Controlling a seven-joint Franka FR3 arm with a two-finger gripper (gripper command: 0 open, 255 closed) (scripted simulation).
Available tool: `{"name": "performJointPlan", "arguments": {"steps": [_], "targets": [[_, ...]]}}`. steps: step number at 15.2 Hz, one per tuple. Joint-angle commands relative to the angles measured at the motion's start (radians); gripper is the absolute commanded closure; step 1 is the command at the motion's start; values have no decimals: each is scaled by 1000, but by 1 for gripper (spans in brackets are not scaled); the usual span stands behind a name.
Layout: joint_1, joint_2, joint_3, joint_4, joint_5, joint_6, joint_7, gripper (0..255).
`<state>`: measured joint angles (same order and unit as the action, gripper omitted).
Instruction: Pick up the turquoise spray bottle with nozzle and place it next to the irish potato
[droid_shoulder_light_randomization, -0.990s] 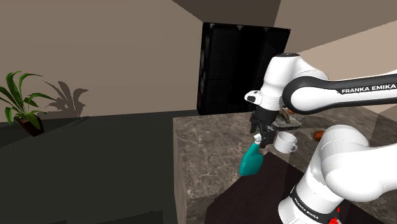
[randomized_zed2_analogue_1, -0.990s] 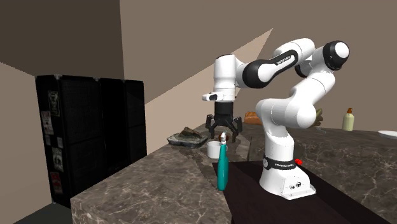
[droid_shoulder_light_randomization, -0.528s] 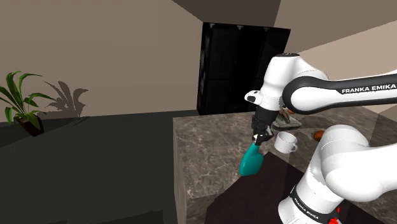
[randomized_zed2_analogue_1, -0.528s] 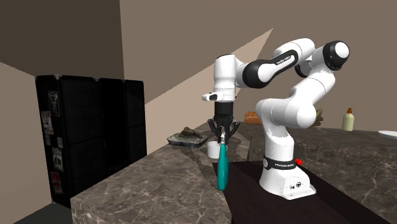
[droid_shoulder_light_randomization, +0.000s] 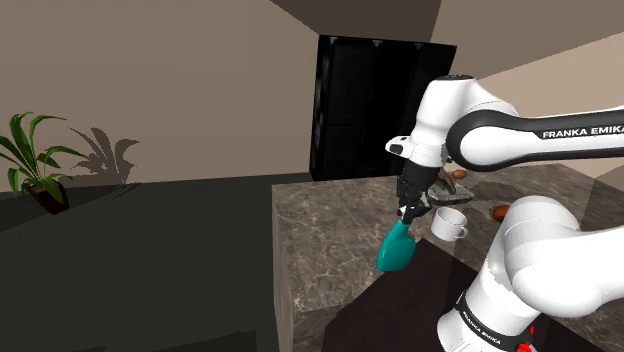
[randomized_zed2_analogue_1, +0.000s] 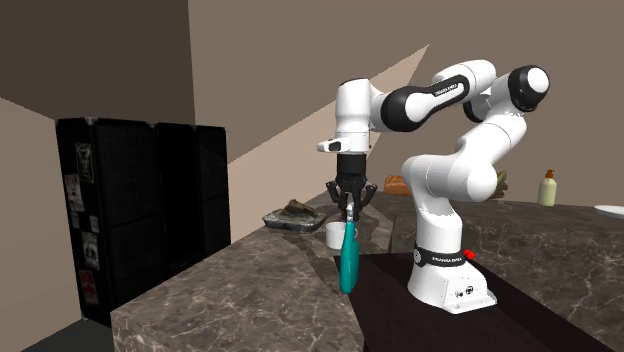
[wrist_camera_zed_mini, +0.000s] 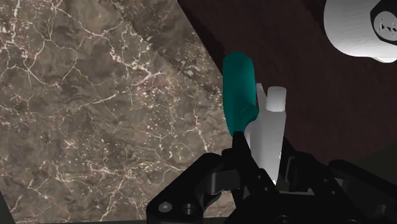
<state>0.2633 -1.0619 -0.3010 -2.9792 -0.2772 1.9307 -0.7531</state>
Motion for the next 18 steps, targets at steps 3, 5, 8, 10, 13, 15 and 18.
{"name": "performJointPlan", "arguments": {"steps": [3, 5, 8, 10, 13, 15, 18], "targets": [[9, -21, 17, 45, 18, -65, 0, 255], [14, -26, 24, 70, 27, -94, 0, 255], [20, -30, 35, 108, 39, -136, 0, 255], [24, -31, 42, 134, 46, -163, -1, 255], [30, -29, 52, 174, 56, -202, -1, 255], [34, -27, 58, 202, 63, -227, -1, 255], [39, -22, 66, 244, 72, -263, -2, 255]]}}
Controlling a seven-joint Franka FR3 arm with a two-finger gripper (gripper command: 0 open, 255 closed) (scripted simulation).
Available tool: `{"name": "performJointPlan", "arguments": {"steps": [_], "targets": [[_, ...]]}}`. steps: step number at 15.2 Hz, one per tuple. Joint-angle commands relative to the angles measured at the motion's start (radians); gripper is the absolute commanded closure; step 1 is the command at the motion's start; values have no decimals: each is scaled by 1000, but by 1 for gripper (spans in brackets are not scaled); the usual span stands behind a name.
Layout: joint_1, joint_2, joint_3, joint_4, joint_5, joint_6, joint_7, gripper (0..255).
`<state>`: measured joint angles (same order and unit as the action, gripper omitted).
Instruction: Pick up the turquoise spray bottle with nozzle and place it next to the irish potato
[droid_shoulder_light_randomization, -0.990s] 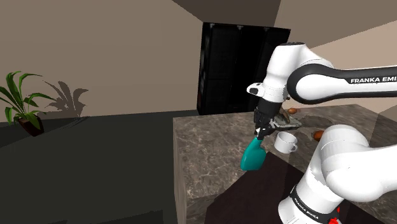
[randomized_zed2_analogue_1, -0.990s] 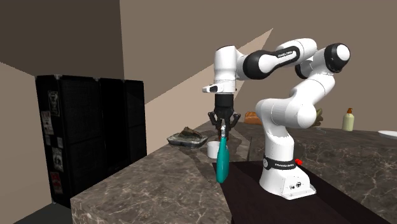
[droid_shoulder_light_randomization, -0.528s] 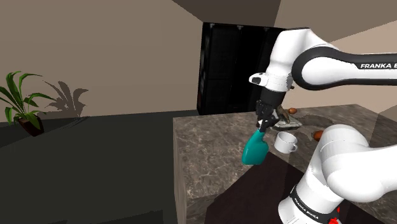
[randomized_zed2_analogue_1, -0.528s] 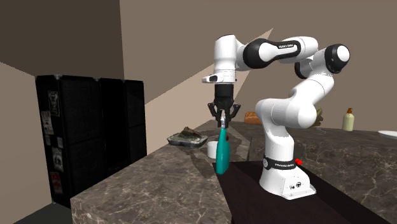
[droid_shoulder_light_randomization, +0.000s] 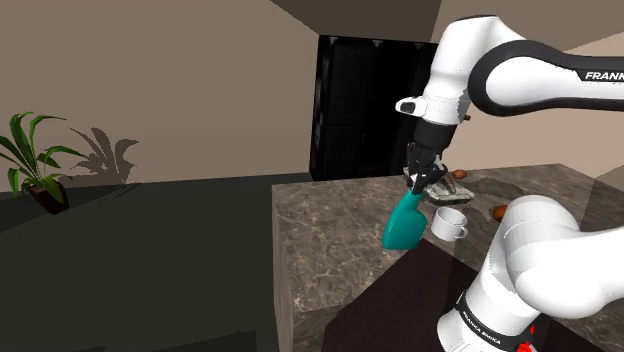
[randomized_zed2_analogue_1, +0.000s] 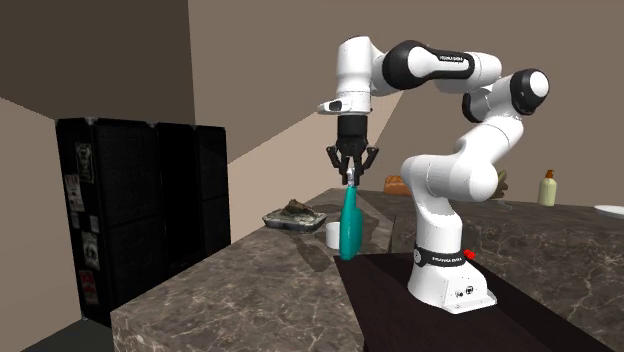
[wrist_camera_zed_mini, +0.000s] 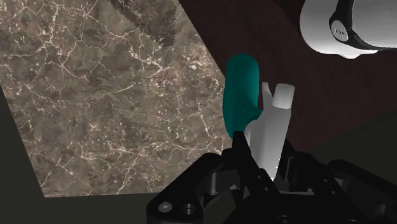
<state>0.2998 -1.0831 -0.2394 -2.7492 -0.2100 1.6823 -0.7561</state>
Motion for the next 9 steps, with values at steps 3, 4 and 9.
{"name": "performJointPlan", "arguments": {"steps": [3, 4, 9], "targets": [[7, 7, 13, 57, 13, -50, 0, 255], [8, 10, 16, 71, 16, -62, 0, 255], [15, 28, 27, 146, 28, -118, -1, 255]]}}
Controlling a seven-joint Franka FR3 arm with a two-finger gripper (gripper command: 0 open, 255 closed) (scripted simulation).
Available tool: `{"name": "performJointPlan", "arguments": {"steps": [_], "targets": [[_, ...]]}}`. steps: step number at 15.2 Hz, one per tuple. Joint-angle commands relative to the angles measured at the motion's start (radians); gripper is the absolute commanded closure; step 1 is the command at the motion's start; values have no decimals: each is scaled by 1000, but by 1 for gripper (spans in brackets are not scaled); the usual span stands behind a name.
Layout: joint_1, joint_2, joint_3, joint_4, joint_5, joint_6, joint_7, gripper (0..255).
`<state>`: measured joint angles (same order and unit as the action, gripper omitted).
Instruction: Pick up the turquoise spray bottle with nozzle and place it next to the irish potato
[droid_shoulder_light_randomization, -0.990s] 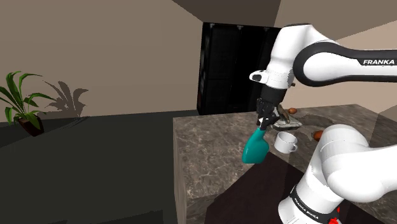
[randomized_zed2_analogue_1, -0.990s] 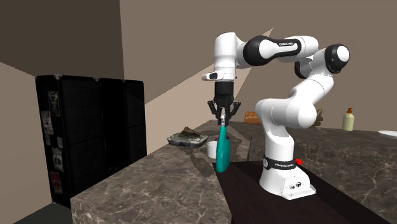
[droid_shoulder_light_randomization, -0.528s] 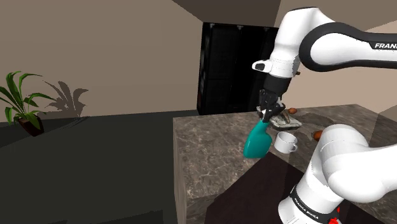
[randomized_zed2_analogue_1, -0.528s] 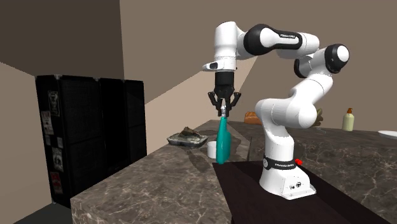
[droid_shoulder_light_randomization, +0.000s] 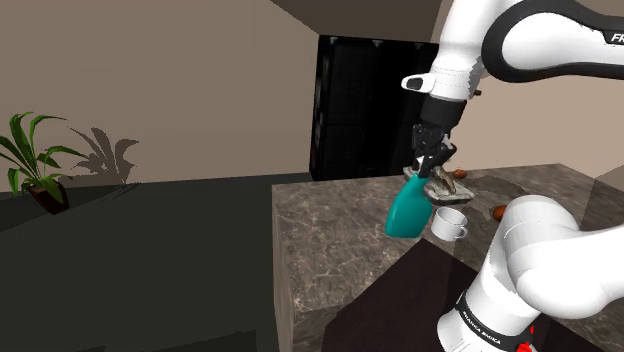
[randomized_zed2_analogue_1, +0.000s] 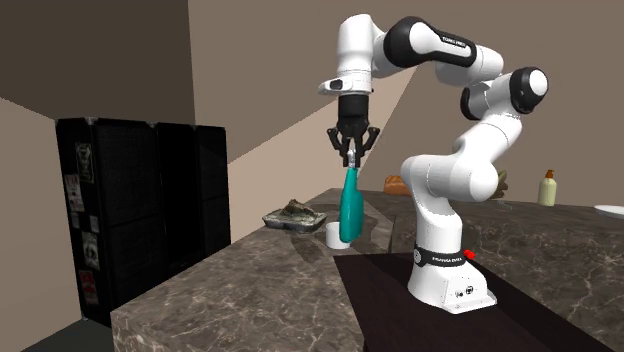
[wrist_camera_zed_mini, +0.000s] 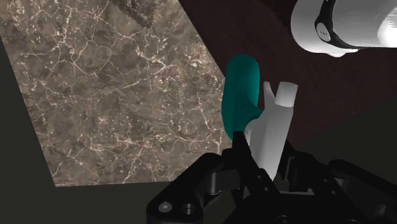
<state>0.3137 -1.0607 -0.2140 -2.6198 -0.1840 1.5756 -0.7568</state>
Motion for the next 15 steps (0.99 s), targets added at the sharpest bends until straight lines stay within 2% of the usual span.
{"name": "performJointPlan", "arguments": {"steps": [1, 15], "targets": [[3, 9, 4, 32, 4, -23, -1, 255], [18, 84, 29, 257, 31, -174, -7, 255]]}}
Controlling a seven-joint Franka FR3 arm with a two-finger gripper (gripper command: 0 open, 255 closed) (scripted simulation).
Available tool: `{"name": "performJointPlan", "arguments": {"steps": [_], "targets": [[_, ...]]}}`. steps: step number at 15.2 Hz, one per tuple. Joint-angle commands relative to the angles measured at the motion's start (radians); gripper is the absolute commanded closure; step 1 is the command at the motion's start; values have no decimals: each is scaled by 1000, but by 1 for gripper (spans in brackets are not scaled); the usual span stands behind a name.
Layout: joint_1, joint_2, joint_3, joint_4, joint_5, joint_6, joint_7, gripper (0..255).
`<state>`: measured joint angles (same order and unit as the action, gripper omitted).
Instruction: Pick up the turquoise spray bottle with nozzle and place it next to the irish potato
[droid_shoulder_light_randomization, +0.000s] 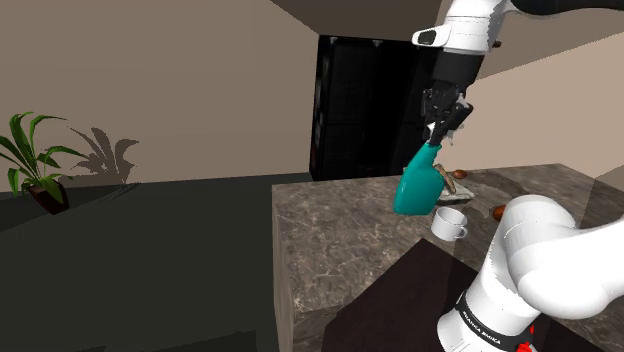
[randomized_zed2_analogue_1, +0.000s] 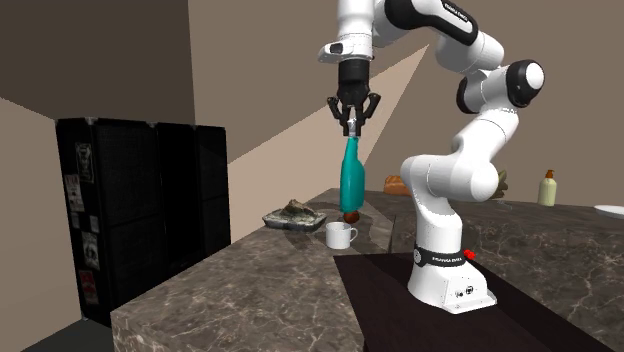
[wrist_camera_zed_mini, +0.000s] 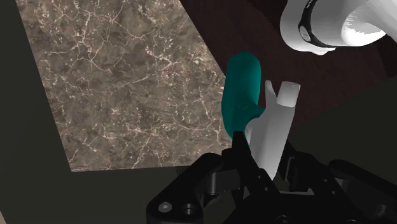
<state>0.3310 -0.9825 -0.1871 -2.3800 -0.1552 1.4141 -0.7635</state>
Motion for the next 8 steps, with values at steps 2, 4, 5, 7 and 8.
{"name": "performJointPlan", "arguments": {"steps": [2, 4, 5, 7, 8], "targets": [[3, 19, 5, 52, 5, -33, -1, 255], [5, 32, 8, 87, 8, -55, -2, 255], [6, 39, 9, 104, 10, -65, -3, 255], [7, 54, 11, 140, 12, -87, -4, 255], [8, 61, 12, 158, 14, -97, -5, 255]]}}
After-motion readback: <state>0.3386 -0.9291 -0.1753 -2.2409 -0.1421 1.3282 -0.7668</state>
